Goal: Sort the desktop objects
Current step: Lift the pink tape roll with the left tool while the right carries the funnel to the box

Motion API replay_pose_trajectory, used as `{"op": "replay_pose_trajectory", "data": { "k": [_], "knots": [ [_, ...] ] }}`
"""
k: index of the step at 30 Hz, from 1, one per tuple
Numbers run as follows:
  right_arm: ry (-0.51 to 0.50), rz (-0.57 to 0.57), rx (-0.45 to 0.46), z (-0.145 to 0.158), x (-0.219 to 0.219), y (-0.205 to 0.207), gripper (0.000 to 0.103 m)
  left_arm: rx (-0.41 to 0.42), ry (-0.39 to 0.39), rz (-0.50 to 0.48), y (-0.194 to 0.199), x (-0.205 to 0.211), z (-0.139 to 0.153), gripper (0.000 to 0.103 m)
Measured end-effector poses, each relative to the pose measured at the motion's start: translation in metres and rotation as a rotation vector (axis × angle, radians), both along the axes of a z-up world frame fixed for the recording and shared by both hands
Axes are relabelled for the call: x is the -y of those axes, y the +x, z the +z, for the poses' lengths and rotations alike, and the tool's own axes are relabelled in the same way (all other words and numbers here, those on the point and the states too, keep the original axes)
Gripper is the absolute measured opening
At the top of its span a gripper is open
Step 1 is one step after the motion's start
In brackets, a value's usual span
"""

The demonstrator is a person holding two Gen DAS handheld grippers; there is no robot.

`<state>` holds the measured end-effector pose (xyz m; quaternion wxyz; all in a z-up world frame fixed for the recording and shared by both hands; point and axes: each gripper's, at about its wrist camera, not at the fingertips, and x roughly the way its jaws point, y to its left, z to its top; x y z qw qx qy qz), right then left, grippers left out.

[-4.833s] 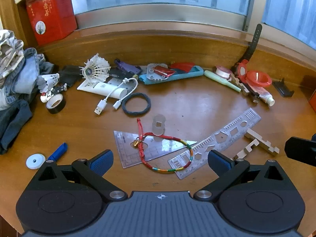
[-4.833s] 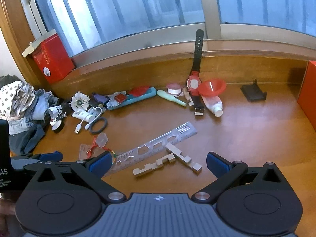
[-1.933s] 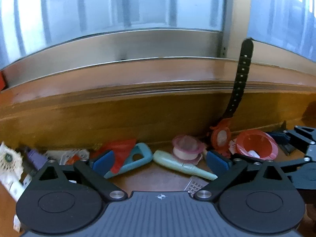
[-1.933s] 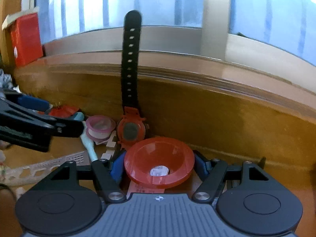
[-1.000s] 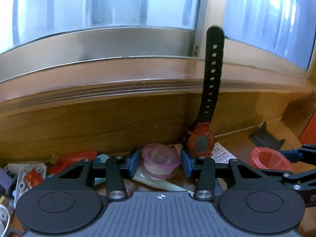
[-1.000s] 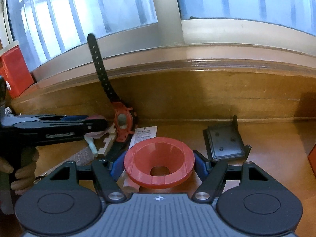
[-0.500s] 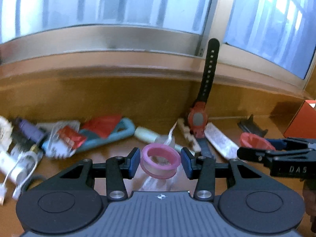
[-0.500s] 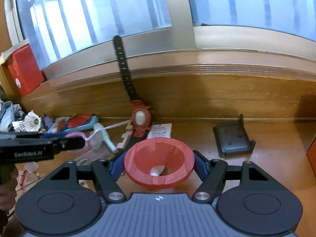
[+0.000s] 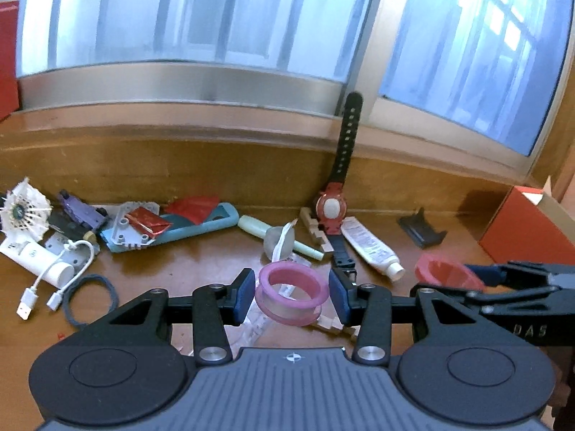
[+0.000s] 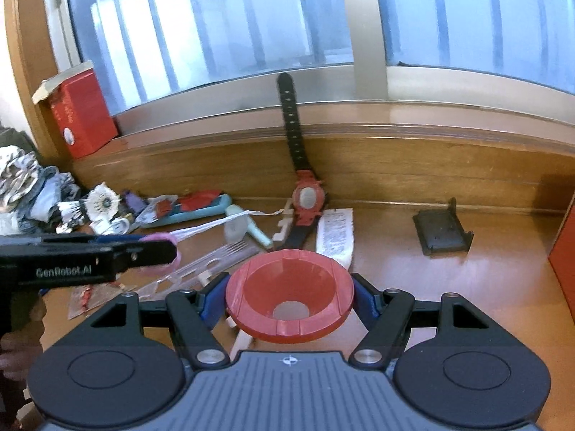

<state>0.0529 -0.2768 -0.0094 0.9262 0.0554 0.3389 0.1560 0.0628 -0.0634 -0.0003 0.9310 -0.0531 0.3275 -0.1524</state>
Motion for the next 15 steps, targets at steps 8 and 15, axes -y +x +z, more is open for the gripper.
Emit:
{"op": "replay_pose_trajectory", "data": {
  "k": [8,15],
  "knots": [
    [-0.001,0.008,-0.016,0.0,-0.008,-0.028,0.072,0.024,0.014,0.037,-0.034,-0.019,0.009,0.046],
    [0.021,0.015,-0.002,0.006,-0.019,-0.038,0.072,0.061,0.031,0.052,-0.055,-0.032,0.022,0.046]
  ]
}}
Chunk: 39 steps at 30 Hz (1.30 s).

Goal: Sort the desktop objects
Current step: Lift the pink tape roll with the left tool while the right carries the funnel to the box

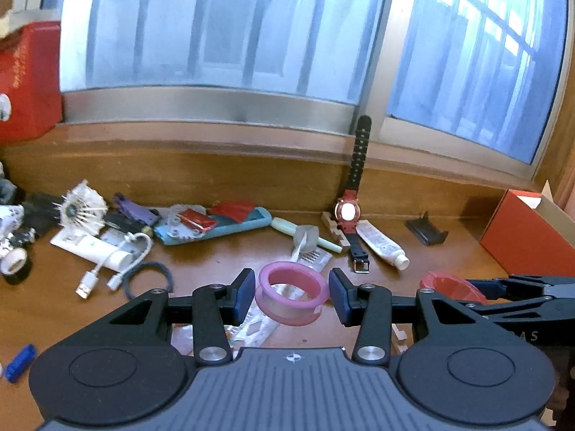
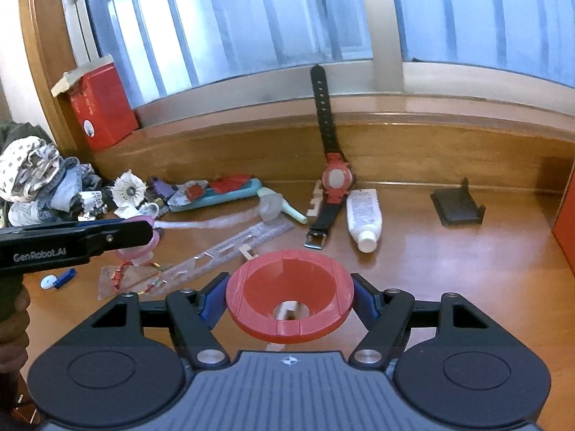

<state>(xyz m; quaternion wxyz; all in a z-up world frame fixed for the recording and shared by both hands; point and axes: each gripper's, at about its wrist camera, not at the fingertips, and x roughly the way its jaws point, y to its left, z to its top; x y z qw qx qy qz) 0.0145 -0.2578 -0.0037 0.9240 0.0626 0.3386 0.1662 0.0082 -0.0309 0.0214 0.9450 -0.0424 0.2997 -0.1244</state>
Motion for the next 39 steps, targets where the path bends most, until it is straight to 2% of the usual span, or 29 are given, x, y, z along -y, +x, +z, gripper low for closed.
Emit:
{"op": "replay_pose_trajectory", "data": {
  "k": [6,10,20,30,39],
  "knots": [
    [-0.01,0.0,0.013,0.004,-0.016,-0.01,0.072,0.046,0.019,-0.012,-0.012,-0.015,0.016,0.046],
    [-0.001,-0.028,0.001,0.001,-0.024,-0.018,0.072,0.045,0.028,-0.03,-0.014,-0.024,0.017,0.046],
    [-0.007,-0.075,0.042,0.01,-0.028,-0.041,0.072,0.077,0.033,-0.097,-0.016,-0.026,0.021,0.046],
    [0.008,-0.102,0.07,0.022,-0.002,-0.051,0.072,0.154,0.038,-0.164,-0.025,0.012,0.04,0.046],
    [0.0,-0.13,0.123,0.046,0.053,-0.072,0.072,0.185,0.018,-0.24,-0.022,0.083,0.052,0.046]
  ]
}}
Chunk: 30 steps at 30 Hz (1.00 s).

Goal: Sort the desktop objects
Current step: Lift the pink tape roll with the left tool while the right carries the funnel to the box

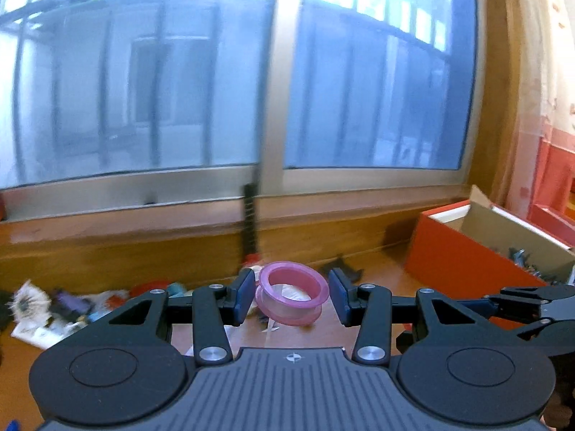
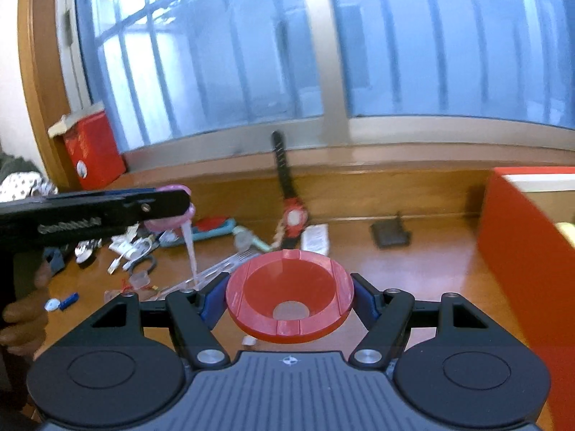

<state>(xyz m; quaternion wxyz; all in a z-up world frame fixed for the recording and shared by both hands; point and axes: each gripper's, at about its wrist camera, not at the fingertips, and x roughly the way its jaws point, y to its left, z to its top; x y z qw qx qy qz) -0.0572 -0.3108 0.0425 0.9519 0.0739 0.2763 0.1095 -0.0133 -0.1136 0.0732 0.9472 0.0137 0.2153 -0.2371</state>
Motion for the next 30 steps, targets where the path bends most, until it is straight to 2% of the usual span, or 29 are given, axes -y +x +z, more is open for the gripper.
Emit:
{"op": "replay_pose_trajectory", "data": {
  "k": [14,19,24,30],
  "knots": [
    [0.049,-0.148,0.061,0.021,0.112,-0.033,0.072,0.023,-0.02,-0.151,0.018,0.125,0.018,0.046],
    [0.041,-0.186,0.092,0.027,0.147,-0.043,0.072,0.02,-0.035,-0.194,0.027,0.169,0.025,0.046],
    [0.037,-0.22,0.114,0.032,0.183,-0.049,0.072,0.053,-0.036,-0.235,0.032,0.217,0.033,0.046],
    [0.03,-0.256,0.118,0.033,0.225,-0.049,0.072,0.044,-0.07,-0.28,0.038,0.272,0.038,0.046]
  ]
}}
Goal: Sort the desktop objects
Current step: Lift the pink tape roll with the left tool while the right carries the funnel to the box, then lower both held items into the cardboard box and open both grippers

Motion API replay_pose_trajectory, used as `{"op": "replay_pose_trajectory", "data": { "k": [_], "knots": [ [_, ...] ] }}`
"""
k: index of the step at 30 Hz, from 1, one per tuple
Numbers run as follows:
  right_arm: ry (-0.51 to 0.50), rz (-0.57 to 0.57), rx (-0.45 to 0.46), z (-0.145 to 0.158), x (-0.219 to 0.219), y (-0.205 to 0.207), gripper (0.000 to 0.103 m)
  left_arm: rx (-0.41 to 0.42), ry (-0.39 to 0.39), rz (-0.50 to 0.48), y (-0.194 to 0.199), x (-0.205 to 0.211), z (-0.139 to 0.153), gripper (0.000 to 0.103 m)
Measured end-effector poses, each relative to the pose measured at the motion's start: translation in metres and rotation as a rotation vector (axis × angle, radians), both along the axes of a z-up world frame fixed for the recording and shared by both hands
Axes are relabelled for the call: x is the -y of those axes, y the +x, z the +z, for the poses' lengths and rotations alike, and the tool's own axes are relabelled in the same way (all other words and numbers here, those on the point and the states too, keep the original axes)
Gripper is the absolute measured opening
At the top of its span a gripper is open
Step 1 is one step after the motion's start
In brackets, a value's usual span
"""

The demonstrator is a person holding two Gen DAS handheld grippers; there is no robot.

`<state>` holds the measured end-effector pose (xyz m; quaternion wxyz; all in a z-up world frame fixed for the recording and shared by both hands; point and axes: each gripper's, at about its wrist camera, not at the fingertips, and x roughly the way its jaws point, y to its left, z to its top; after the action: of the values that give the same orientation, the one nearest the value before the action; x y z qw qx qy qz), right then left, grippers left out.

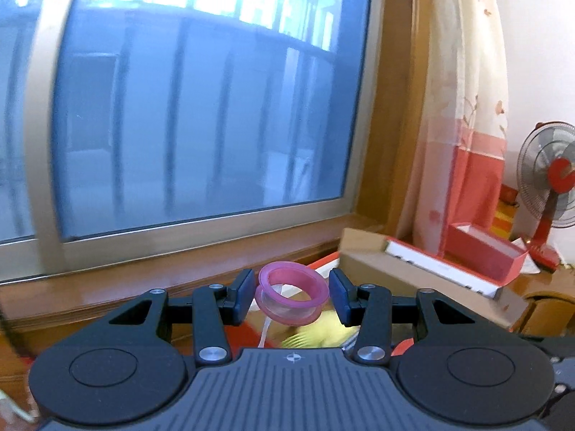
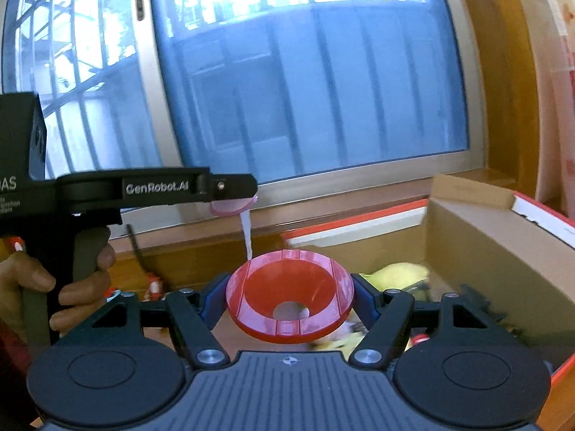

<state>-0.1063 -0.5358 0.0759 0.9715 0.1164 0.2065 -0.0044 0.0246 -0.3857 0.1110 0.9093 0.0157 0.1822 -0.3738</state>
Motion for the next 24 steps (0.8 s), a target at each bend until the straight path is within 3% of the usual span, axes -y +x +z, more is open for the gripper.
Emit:
{"op": "replay_pose_trajectory", "data": {
  "k": [11,24],
  "knots": [
    [-0.001,-0.103,-0.051,-0.015,0.065,0.003,0.072,-0.013,0.037,-0.067,0.011,0.078,-0.01,0.046],
    [0.015,-0.242,-0.116,-0.037,0.109,-0.004,0.072,-0.073,0.109,-0.114,0.015,0.122,-0.038,0.046]
  ]
}}
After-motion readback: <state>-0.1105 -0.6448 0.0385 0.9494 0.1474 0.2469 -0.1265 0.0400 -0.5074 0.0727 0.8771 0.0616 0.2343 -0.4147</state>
